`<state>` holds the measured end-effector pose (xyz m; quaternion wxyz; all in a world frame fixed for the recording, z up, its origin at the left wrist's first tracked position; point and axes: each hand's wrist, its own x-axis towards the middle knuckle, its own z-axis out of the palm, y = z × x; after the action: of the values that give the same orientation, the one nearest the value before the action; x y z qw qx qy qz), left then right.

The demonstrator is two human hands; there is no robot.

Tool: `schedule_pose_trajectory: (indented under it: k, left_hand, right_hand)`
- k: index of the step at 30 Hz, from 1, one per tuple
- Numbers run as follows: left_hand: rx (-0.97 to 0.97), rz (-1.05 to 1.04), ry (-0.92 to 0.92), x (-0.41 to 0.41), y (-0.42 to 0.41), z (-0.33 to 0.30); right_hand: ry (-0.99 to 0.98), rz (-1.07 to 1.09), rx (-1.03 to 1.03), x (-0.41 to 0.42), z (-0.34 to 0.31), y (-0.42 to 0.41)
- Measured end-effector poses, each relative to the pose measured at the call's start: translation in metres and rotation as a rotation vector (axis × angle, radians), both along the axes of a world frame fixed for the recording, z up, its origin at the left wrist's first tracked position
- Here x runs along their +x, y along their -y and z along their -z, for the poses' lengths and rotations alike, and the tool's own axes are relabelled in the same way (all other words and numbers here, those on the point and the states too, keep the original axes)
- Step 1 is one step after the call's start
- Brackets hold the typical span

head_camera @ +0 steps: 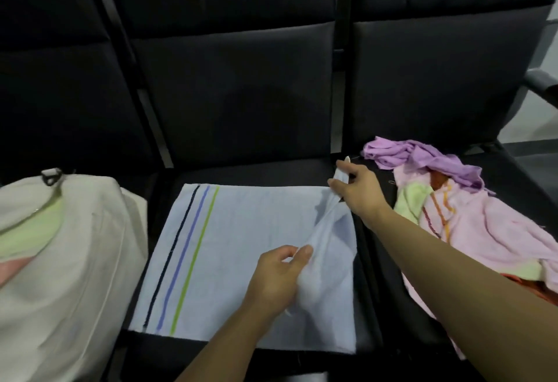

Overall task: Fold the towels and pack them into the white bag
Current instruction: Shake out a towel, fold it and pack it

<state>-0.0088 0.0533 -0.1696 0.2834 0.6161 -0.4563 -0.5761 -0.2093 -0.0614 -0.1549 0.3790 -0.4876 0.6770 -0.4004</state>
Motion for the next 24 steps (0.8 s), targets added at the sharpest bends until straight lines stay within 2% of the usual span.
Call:
schedule_pose_trajectory:
  k: [3,6,11,14,16,18,21,24]
  left_hand:
    - [-0.121,-0.024,0.029,0.050,-0.001,-0.002]
    - [-0.207,-0.103,0.137,0.100,-0.001,-0.001]
    - [-0.238,-0.274,0.454,0.174,0.000,0.012]
    - [-0.210,-0.247,0.795,0.206,-0.003,0.017]
    - [-0.137,-0.219,0.898,0.219,-0.006,0.028]
    - [-0.068,-0.158,1.040,0.229,-0.009,0.046]
    - [-0.063,-0.041,1.290,0.230,-0.014,0.059]
    - [-0.093,0.093,1.241,0.213,-0.018,0.064]
  right_hand:
    - [-0.043,-0.064,-0.014,0.055,-0.007,0.020]
    - [-0.099,-0.144,-0.023,0.118,-0.008,0.039]
    - [-0.114,-0.295,-0.024,0.225,0.008,0.069]
    - [-0.123,-0.401,0.013,0.282,0.023,0.082]
    - [-0.051,-0.499,0.111,0.309,0.033,0.083]
    - [0.045,-0.579,0.234,0.325,0.044,0.080]
    - [0.030,-0.600,0.276,0.316,0.056,0.071]
    - [-0.111,-0.534,0.174,0.274,0.067,0.050]
